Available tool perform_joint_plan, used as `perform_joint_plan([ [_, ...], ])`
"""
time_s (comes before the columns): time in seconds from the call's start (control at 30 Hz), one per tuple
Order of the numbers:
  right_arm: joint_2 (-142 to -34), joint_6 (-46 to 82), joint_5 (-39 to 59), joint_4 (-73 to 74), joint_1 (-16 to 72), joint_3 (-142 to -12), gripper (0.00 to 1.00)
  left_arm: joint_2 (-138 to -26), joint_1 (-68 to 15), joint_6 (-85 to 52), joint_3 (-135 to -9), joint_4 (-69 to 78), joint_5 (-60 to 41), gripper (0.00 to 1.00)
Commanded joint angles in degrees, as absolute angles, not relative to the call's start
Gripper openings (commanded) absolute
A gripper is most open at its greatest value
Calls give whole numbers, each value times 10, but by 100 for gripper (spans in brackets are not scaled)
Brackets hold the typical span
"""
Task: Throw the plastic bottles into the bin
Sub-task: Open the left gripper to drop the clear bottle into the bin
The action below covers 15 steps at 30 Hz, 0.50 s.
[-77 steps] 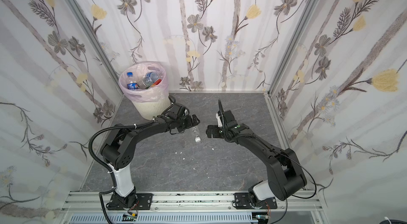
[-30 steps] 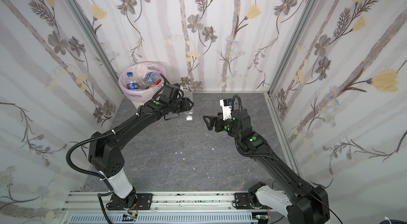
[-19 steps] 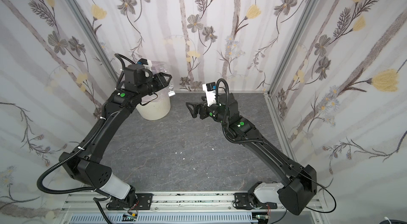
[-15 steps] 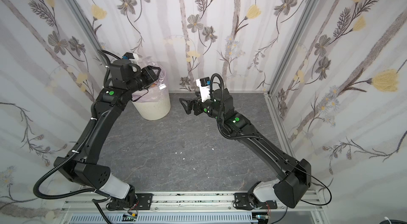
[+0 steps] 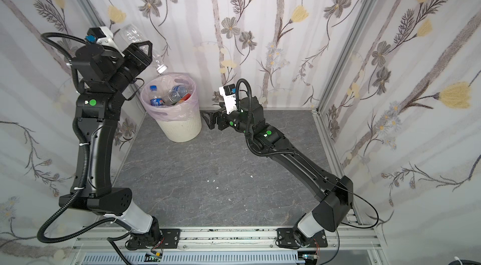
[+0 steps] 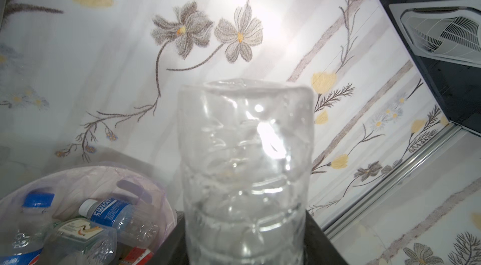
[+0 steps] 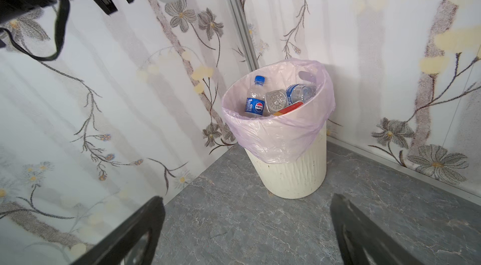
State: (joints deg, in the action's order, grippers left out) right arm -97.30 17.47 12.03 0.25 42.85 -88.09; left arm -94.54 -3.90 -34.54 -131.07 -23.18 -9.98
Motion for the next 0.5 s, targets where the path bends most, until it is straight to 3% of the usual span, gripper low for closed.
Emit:
perform_joint_plan([
  [0.0, -980, 170, 110, 3, 429, -884, 100, -979, -27, -361, -1329, -221, -89, 56],
  [0.13, -985, 175, 109, 5, 429, -877, 100, -1064, -8, -370, -1330, -219, -119, 64],
  [0.2, -986, 180, 111, 6, 429, -873, 100, -1114, 9, -396, -1320, -220, -172, 77],
  [0.27, -983, 184, 113, 7, 429, -865, 100, -1131, 21, -423, -1297, -223, -212, 99],
  [0.47, -971, 197, 114, 28, 429, -826, 100, -1043, 19, -409, -1211, -224, -208, 100],
])
